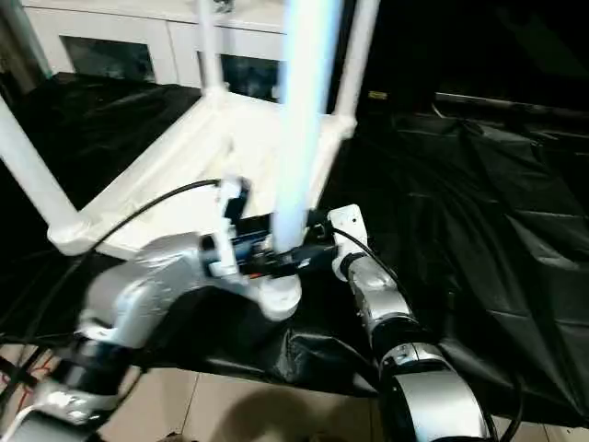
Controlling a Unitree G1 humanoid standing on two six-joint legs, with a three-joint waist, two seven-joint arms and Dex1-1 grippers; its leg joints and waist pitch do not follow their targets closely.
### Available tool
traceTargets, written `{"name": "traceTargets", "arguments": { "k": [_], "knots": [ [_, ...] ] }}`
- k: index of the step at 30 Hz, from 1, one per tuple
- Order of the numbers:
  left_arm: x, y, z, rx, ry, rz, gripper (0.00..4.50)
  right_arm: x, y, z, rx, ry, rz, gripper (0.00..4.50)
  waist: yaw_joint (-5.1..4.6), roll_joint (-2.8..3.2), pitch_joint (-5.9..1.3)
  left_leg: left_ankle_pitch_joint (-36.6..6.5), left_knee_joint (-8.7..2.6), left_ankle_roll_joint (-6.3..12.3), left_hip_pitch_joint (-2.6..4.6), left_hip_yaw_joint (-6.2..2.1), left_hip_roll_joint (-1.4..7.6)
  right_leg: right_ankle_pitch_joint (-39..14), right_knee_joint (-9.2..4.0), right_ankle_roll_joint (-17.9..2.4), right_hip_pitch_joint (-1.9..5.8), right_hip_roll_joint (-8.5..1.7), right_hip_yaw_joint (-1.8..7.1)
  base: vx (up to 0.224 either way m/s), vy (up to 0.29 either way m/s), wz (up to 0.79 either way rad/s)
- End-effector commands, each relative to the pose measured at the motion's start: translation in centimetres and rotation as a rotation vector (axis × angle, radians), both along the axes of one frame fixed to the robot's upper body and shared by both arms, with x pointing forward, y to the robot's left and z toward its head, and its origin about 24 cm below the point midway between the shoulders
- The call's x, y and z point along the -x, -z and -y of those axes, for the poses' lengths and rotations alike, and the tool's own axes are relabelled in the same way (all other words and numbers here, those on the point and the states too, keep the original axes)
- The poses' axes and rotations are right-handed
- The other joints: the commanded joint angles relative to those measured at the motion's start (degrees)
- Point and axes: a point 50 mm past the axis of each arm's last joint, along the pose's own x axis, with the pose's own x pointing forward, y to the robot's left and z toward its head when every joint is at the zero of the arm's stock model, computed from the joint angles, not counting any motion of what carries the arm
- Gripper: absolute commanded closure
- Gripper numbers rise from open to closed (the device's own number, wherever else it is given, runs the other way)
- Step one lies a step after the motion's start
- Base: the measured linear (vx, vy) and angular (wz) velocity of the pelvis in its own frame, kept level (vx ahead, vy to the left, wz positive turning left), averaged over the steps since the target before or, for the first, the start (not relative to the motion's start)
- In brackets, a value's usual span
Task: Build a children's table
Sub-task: Rotate table base
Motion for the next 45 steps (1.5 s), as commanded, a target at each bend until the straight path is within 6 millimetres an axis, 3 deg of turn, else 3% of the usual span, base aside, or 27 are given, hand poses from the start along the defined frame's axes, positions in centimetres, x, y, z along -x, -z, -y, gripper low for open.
{"name": "traceTargets", "arguments": {
  "k": [1, 2, 3, 12, 18, 21, 27, 31, 32, 34, 36, 37, 41, 45],
  "knots": [
    [0.1, -0.7, 1.7, 0.012, 0.031, 0.04, 0.08, 0.2, -0.3, -2.4, -0.051, -0.119, 0.019, 0.87, 0.37, 0.25, -4.2, -12.1, -3.58, 1.55, 0.08, 0.22, 0.56, -7.48, -4.11, -13.05, 3.35, -2.58, 2.06, 0.0, 0.0, 0.0],
    [0.0, -0.8, 2.0, 0.017, 0.022, 0.048, 0.08, 0.3, -0.3, -2.6, -0.062, -0.132, 0.023, 0.87, 0.38, 0.72, -4.2, -12.17, -3.57, 1.64, 0.13, 0.14, 0.56, -7.28, -4.03, -13.35, 3.35, -2.6, 2.03, 0.0, 0.0, 0.0],
    [-0.1, -0.7, 2.4, 0.021, 0.006, 0.055, 0.08, 0.3, -0.4, -2.8, -0.065, -0.134, 0.029, 0.87, 0.28, 0.76, -4.21, -12.46, -3.55, 1.78, 0.21, 0.15, 0.6, -7.16, -4.12, -13.77, 3.34, -2.54, 1.99, 0.0, 0.0, 0.0],
    [0.0, 0.2, 3.4, -0.005, -0.028, 0.074, 0.08, 0.3, -0.6, -2.9, -0.089, -0.147, 0.047, 0.87, 0.25, 0.62, -4.28, -12.2, -3.53, 2.91, 0.17, 0.08, 0.82, -5.48, -4.03, -15.44, 3.43, -2.59, 1.93, 0.0, 0.0, 0.0],
    [-1.4, 1.0, 2.7, -0.085, -0.177, 0.129, 0.08, 0.2, -0.4, -2.1, -0.062, -0.111, 0.052, 0.87, 0.29, 0.49, -4.12, -13.84, -3.63, 2.62, 0.25, 0.05, 0.78, -9.01, -4.44, -14.36, 3.3, -2.66, 1.94, 0.0, 0.0, 0.0],
    [-1.8, 1.6, 1.2, -0.134, -0.175, 0.174, 0.08, 0.1, -0.6, -0.3, -0.056, -0.061, 0.065, 0.87, 0.43, 0.51, -4.18, -13.73, -3.71, 2.41, 0.26, -0.08, 0.8, -9.46, -4.47, -13.8, 3.32, -2.79, 1.94, 0.0, 0.0, 0.0],
    [-1.4, 2.9, -1.6, -0.21, -0.074, 0.172, 0.08, 0.2, -1.0, 2.6, -0.033, -0.055, 0.093, 0.87, 0.99, 1.03, -4.28, -12.51, -3.61, 2.59, 0.51, 0.05, 0.83, -5.72, -3.97, -15.1, 3.19, -2.65, 2.01, 0.0, 0.0, 0.0],
    [-0.8, 4.3, -4.9, -0.35, 0.062, 0.179, 0.08, 1.3, -1.5, 5.3, 0.043, -0.213, 0.09, 0.87, 1.4, 1.36, -4.28, -12.44, -3.62, 3.28, 0.5, 0.07, 0.7, -4.16, -3.96, -15.59, 3.38, -2.46, 1.97, 0.0, 0.0, 0.0],
    [-0.8, 4.5, -5.3, -0.37, 0.076, 0.176, 0.25, 1.5, -1.4, 5.6, 0.057, -0.235, 0.084, 0.87, 1.41, 1.32, -4.23, -12.49, -3.65, 3.31, 0.48, 0.1, 0.73, -4.24, -3.94, -15.49, 3.39, -2.47, 2.0, 0.0, 0.0, 0.0],
    [-1.0, 5.1, -6.0, -0.433, 0.083, 0.19, 0.35, 2.2, -1.4, 6.2, 0.094, -0.308, 0.057, 0.87, 1.45, 1.37, -4.1, -13.55, -3.66, 2.95, 0.44, 0.1, 0.64, -6.92, -4.2, -15.04, 3.43, -2.6, 2.04, 0.0, 0.0, 0.0],
    [-1.1, 5.4, -6.5, -0.473, 0.094, 0.191, 0.47, 2.8, -1.3, 6.7, 0.115, -0.368, 0.032, 0.87, 1.57, 1.41, -3.94, -14.59, -3.74, 2.76, 0.57, 0.12, 0.7, -9.58, -4.55, -14.1, 3.33, -2.48, 1.98, 0.0, 0.0, 0.0],
    [-1.2, 5.6, -6.8, -0.501, 0.102, 0.193, 0.74, 3.2, -1.3, 7.0, 0.128, -0.403, 0.019, 0.87, 1.67, 1.43, -3.96, -14.93, -3.78, 2.53, 0.58, 0.15, 0.77, -10.76, -4.62, -13.98, 3.25, -2.61, 2.02, 0.0, 0.0, 0.0],
    [-1.7, 6.6, -7.9, -0.624, 0.103, 0.219, 0.85, 4.8, -1.6, 7.8, 0.142, -0.531, -0.02, 0.87, 1.85, 1.38, -3.95, -15.82, -3.9, 2.41, 0.55, -0.01, 0.86, -12.42, -4.81, -12.95, 3.19, -2.6, 2.01, 0.0, 0.0, 0.0],
    [-2.7, 6.8, -8.2, -0.66, 0.086, 0.23, 1.24, 6.7, -2.7, 8.1, 0.121, -0.687, -0.064, 0.87, 2.17, 1.09, -3.88, -14.81, -3.84, 3.69, 0.29, -0.01, 0.8, -12.08, -5.07, -12.01, 3.4, -2.45, 2.0, 0.0, 0.0, 0.0]
  ]
}}
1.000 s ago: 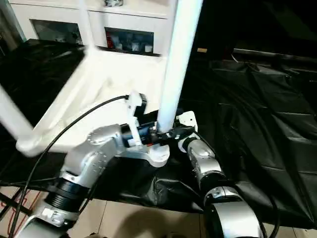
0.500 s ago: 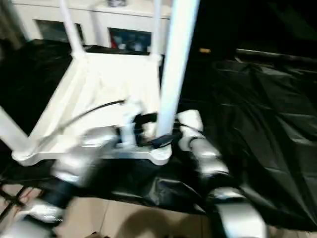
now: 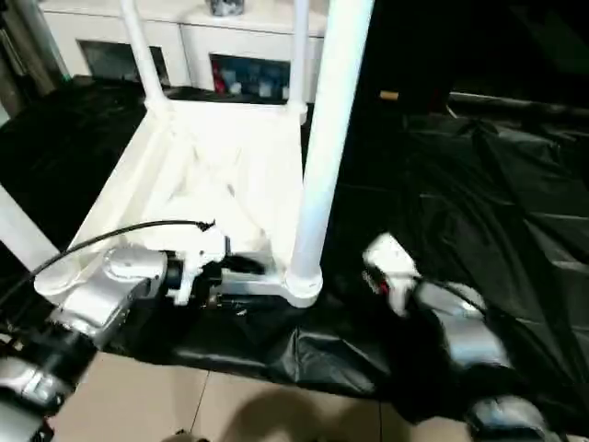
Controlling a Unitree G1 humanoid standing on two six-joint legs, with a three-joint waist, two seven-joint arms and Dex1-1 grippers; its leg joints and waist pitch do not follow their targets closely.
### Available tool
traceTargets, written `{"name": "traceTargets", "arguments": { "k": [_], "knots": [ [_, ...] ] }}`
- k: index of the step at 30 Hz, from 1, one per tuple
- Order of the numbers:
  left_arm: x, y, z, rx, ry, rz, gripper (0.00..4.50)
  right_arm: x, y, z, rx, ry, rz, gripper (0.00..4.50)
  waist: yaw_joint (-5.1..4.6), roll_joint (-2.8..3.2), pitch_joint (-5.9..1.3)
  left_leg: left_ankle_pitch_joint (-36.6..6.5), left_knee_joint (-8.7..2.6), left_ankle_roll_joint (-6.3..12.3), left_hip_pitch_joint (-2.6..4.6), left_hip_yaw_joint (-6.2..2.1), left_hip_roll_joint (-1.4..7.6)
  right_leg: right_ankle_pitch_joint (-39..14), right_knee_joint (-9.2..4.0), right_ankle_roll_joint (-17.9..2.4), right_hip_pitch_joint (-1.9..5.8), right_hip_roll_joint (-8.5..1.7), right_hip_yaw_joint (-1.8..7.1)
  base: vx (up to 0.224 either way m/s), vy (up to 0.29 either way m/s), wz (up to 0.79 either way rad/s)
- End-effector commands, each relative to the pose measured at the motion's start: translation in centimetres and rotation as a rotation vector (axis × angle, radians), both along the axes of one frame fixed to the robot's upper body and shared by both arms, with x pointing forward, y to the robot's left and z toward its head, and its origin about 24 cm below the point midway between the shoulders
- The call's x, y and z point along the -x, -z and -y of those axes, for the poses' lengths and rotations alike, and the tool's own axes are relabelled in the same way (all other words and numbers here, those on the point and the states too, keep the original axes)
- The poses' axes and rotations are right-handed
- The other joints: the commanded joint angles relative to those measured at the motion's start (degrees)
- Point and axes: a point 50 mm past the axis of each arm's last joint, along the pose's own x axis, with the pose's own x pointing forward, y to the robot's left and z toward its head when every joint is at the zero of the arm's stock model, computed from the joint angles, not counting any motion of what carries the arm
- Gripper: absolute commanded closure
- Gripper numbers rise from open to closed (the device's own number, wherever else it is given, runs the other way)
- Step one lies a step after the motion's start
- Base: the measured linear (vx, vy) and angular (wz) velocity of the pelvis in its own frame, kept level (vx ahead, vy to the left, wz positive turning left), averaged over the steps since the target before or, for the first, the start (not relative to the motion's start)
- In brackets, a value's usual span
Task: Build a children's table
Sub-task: Rotate table base
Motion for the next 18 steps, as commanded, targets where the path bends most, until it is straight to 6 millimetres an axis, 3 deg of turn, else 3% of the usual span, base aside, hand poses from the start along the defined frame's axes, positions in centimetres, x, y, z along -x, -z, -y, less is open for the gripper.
{"name": "traceTargets", "arguments": {
  "k": [1, 3, 7, 12, 18],
  "knots": [
    [-0.6, -0.4, 0.1, -0.026, 0.012, 0.032, 1.31, 0.3, -1.2, -0.6, -0.025, -0.092, -0.006, 0.87, 0.35, -0.25, -3.86, -14.83, -3.87, 3.89, 0.27, 0.05, 0.83, -12.61, -4.97, -11.86, 3.29, -2.48, 1.93, 0.0, 0.0, 0.0],
    [-0.8, -0.4, 0.0, -0.035, 0.018, 0.035, 1.66, 0.5, -1.5, -0.7, -0.031, -0.116, -0.019, 0.87, 0.34, -0.23, -3.97, -14.67, -3.89, 3.65, 0.18, -0.05, 0.97, -12.96, -4.82, -12.17, 3.22, -2.79, 1.92, 0.0, 0.0, 0.0],
    [-1.5, -0.4, -0.5, -0.08, 0.018, 0.04, 1.74, 0.3, -2.1, -1.0, -0.027, -0.129, -0.017, 0.87, 0.2, -0.65, -3.96, -14.26, -3.76, 3.36, 0.24, -0.04, 0.75, -14.59, -5.08, -12.05, 3.03, -2.83, 1.94, 0.0, 0.0, 0.0],
    [-1.9, -0.2, -0.7, -0.11, 0.037, 0.016, 2.32, 0.7, -2.7, -1.3, -0.032, -0.15, -0.035, 0.87, 0.53, -0.5, -3.96, -13.03, -3.82, 3.43, 0.25, -0.08, 0.85, -13.05, -4.94, -12.25, 3.08, -2.89, 1.97, 0.0, 0.0, 0.0],
    [-2.0, 0.0, -1.0, -0.125, 0.06, -0.032, 2.72, 0.9, -3.0, -1.4, -0.029, -0.157, -0.046, 0.87, 0.98, -0.14, -4.0, -13.34, -3.83, 3.11, 0.34, -0.09, 0.96, -11.86, -4.83, -13.11, 3.18, -3.12, 1.96, 0.0, 0.0, 0.0]
  ]
}}
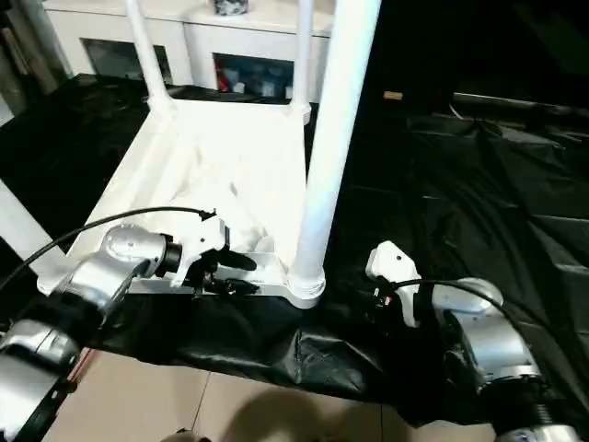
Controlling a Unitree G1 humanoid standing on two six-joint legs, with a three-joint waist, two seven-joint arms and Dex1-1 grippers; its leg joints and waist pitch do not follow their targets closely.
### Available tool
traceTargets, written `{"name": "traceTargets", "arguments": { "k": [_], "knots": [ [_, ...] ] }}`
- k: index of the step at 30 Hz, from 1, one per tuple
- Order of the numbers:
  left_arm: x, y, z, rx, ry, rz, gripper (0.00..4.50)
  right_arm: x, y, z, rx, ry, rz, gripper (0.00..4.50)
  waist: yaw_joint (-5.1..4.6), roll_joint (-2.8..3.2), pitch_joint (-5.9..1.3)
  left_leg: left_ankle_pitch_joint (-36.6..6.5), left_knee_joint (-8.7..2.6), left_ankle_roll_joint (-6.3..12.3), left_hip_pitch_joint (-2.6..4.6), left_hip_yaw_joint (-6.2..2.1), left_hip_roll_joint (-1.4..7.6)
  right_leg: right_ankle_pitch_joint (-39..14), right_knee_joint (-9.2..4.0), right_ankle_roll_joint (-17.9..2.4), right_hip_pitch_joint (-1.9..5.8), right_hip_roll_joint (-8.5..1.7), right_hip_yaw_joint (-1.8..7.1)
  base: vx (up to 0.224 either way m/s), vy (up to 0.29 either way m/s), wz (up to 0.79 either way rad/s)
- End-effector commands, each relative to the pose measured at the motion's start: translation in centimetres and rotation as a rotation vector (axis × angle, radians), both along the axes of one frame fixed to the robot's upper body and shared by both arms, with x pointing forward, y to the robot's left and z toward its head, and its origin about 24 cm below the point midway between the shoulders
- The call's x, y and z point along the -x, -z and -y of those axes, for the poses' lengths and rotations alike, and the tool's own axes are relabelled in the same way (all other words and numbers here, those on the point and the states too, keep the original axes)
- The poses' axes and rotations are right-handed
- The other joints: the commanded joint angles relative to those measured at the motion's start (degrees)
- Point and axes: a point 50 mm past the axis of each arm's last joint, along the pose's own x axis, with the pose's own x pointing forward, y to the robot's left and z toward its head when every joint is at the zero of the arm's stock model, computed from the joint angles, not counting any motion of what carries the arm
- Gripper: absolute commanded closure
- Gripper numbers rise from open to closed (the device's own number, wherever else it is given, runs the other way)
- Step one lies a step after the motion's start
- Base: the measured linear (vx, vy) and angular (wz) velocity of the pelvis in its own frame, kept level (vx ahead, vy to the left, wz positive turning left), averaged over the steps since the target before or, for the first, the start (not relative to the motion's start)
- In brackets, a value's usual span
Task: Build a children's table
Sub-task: Rotate table base, then rotate leg to tighten
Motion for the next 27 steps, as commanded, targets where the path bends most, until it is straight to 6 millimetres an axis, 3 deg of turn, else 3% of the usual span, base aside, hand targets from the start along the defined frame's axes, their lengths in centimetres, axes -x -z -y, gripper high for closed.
{"name": "traceTargets", "arguments": {
  "k": [1, 16, 22, 25, 27],
  "knots": [
    [0.1, 0.3, -0.3, -0.039, 0.014, -0.023, 2.83, 0.2, -0.1, 0.1, -0.003, -0.003, -0.005, 0.87, 0.35, -0.16, -3.94, -13.59, -3.79, 3.0, 0.42, -0.02, 0.93, -12.12, -4.74, -13.1, 3.1, -3.1, 1.99, 0.0, 0.0, 0.0],
    [0.3, 0.9, -1.5, -0.083, 0.02, -0.134, 3.89, 0.4, -0.2, -0.1, -0.041, 0.008, -0.051, 0.87, 0.87, -0.1, -3.96, -13.95, -3.96, 2.65, 0.53, -0.1, 1.05, -13.07, -4.82, -12.97, 3.2, -3.2, 2.01, 0.0, 0.0, 0.0],
    [0.7, 1.6, -2.2, -0.101, -0.015, -0.159, 4.47, 0.5, -0.7, -0.5, -0.105, 0.005, -0.081, 0.11, 0.88, -0.15, -3.94, -13.56, -3.99, 2.76, 0.37, -0.08, 1.07, -12.46, -4.76, -13.16, 3.28, -3.19, 1.93, 0.0, 0.0, 0.0],
    [0.8, 1.7, -2.4, -0.051, -0.072, -0.167, 4.5, 0.3, -1.0, -0.7, -0.099, 0.022, -0.03, 0.03, 0.74, -0.17, -3.89, -13.89, -4.08, 2.38, 0.45, -0.14, 1.1, -14.22, -4.87, -12.63, 3.12, -3.38, 1.98, 0.0, 0.0, 0.0],
    [1.0, 1.9, -2.3, -0.001, -0.117, -0.167, 4.5, -0.1, -1.0, -1.1, -0.097, 0.034, 0.005, 0.03, 0.42, -0.62, -3.81, -13.99, -4.19, 2.27, 0.3, -0.13, 1.05, -15.47, -5.02, -12.15, 3.07, -3.36, 1.95, 0.0, 0.0, 0.0]
  ]
}}
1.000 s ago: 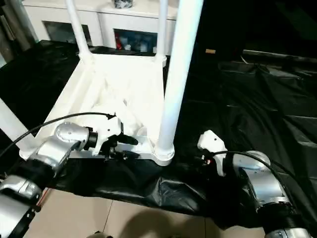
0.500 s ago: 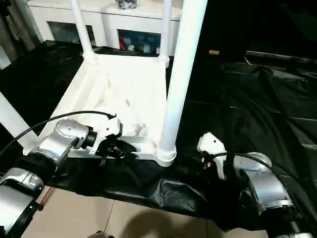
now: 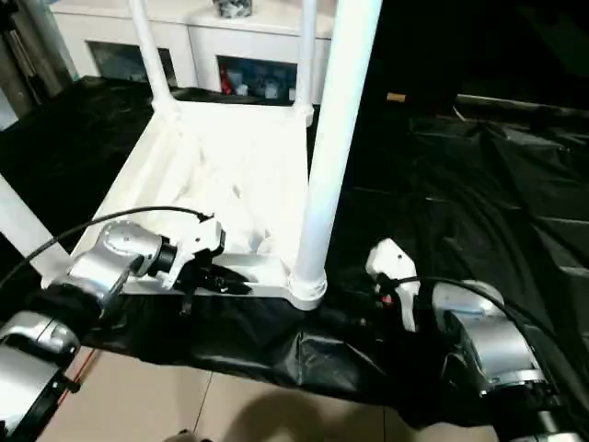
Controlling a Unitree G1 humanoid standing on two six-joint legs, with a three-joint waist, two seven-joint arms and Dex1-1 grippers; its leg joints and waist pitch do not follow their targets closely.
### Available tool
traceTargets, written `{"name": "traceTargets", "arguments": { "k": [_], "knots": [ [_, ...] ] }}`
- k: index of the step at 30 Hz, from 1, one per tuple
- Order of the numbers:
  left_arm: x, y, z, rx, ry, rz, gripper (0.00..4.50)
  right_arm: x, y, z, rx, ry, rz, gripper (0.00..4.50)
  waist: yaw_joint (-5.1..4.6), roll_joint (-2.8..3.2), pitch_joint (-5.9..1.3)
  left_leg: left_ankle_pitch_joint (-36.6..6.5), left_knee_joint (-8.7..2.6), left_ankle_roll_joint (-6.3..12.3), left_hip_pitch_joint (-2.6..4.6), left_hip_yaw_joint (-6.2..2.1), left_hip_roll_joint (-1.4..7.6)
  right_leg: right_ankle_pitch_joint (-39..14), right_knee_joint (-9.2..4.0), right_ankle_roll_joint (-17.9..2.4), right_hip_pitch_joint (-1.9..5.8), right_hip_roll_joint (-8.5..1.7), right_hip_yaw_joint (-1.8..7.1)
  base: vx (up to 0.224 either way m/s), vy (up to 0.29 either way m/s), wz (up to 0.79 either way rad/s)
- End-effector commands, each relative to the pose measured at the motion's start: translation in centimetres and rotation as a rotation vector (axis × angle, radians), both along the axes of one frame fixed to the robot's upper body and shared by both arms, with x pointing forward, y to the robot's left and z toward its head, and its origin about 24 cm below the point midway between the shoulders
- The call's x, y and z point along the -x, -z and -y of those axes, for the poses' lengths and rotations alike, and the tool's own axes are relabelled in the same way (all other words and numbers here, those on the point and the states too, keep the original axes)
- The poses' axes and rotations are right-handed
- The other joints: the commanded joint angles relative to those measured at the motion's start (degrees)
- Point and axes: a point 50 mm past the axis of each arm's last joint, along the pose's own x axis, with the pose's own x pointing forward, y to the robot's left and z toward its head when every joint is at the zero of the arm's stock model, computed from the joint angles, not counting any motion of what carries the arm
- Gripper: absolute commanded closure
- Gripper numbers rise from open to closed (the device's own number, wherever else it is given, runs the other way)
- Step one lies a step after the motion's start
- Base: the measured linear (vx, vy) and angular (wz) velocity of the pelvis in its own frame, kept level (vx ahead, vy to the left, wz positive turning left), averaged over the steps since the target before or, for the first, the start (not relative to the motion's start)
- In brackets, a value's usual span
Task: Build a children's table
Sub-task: Rotate leg to tighten
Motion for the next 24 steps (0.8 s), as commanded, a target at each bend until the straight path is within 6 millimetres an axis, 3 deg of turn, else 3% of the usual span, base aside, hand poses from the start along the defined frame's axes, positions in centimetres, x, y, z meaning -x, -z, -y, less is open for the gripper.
{"name": "traceTargets", "arguments": {
  "k": [1, 8, 10, 11, 14, 15, 16, 17, 18, 22, 24],
  "knots": [
    [0.9, 1.8, -1.3, 0.017, -0.127, -0.079, 4.5, -0.7, -0.7, -0.4, -0.008, 0.02, 0.07, 0.03, 0.23, -0.92, -3.59, -13.92, -4.05, 2.09, 0.23, -0.25, 1.14, -16.34, -4.83, -11.92, 2.96, -3.53, 1.94, 0.0, 0.0, 0.0],
    [1.9, 2.6, -0.5, 0.004, -0.207, -0.087, 4.5, -1.9, -0.3, -1.8, -0.015, 0.063, 0.105, 0.03, -0.98, -1.09, -3.4, -13.72, -4.1, 2.46, 0.11, -0.18, 1.0, -19.64, -5.18, -10.49, 2.6, -3.28, 1.97, 0.0, 0.0, 0.0],
    [2.1, 2.2, 0.1, 0.033, -0.207, -0.074, 4.5, -2.6, -0.2, -2.0, -0.002, 0.098, 0.124, 0.03, -1.15, -1.14, -3.54, -13.03, -4.11, 2.41, 0.15, -0.21, 1.05, -19.05, -5.02, -10.6, 2.58, -3.33, 1.94, 0.0, 0.0, 0.0],
    [2.2, 2.1, 0.4, 0.052, -0.2, -0.068, 4.5, -3.0, -0.3, -2.1, -0.005, 0.116, 0.125, 0.03, -1.32, -1.46, -3.43, -12.81, -4.04, 2.56, 0.03, -0.08, 0.93, -19.17, -5.14, -10.53, 2.49, -3.2, 1.96, 0.0, 0.0, 0.0],
    [2.4, 1.8, 0.8, 0.06, -0.191, -0.057, 4.5, -3.7, -0.2, -2.5, -0.01, 0.131, 0.125, 0.03, -1.37, -1.09, -3.67, -12.23, -3.89, 2.76, 0.26, 0.01, 0.98, -17.29, -5.01, -11.01, 2.42, -3.18, 2.06, 0.0, 0.0, 0.0],
    [2.3, 1.8, 0.8, 0.051, -0.193, -0.047, 4.5, -3.9, -0.2, -2.6, -0.004, 0.128, 0.129, 0.03, -1.4, -1.65, -3.74, -11.53, -3.85, 3.16, 0.16, 0.1, 0.95, -15.19, -4.83, -11.32, 2.54, -3.07, 2.12, 0.0, 0.0, 0.0],
    [2.3, 1.8, 0.8, 0.046, -0.197, -0.039, 4.5, -4.1, -0.1, -2.7, 0.0, 0.131, 0.129, 0.03, -1.33, -1.43, -3.76, -11.15, -3.89, 3.24, 0.1, -0.01, 0.94, -14.48, -4.58, -11.57, 2.59, -3.09, 2.05, 0.0, 0.0, 0.0],
    [2.2, 1.7, 0.8, 0.043, -0.199, -0.034, 4.5, -4.3, 0.0, -2.8, 0.004, 0.133, 0.127, 0.19, -1.32, -1.29, -3.77, -10.98, -3.86, 3.36, 0.12, 0.07, 0.93, -13.63, -4.63, -11.73, 2.57, -3.08, 2.04, 0.0, 0.0, 0.0],
    [2.2, 1.6, 0.9, 0.042, -0.199, -0.027, 4.5, -4.5, 0.1, -2.8, 0.011, 0.132, 0.129, 0.29, -1.45, -1.74, -3.76, -11.17, -3.88, 3.41, 0.05, 0.09, 0.94, -13.51, -4.58, -11.97, 2.62, -3.09, 1.99, 0.0, 0.0, 0.0],
    [2.2, 1.3, 0.9, 0.041, -0.197, -0.018, 4.5, -4.8, 0.2, -3.0, 0.023, 0.117, 0.129, 0.56, -1.41, -1.48, -3.69, -11.46, -3.9, 3.23, 0.12, 0.06, 0.94, -14.13, -4.64, -11.8, 2.63, -3.16, 2.02, 0.0, 0.0, 0.0],
    [2.1, 1.2, 0.8, 0.034, -0.197, -0.019, 4.5, -5.1, 0.3, -3.2, 0.02, 0.106, 0.126, 0.82, -1.46, -1.84, -3.7, -11.46, -3.92, 3.31, 0.07, 0.04, 0.93, -14.45, -4.56, -11.69, 2.71, -3.21, 2.01, 0.0, 0.0, 0.0]
  ]
}}
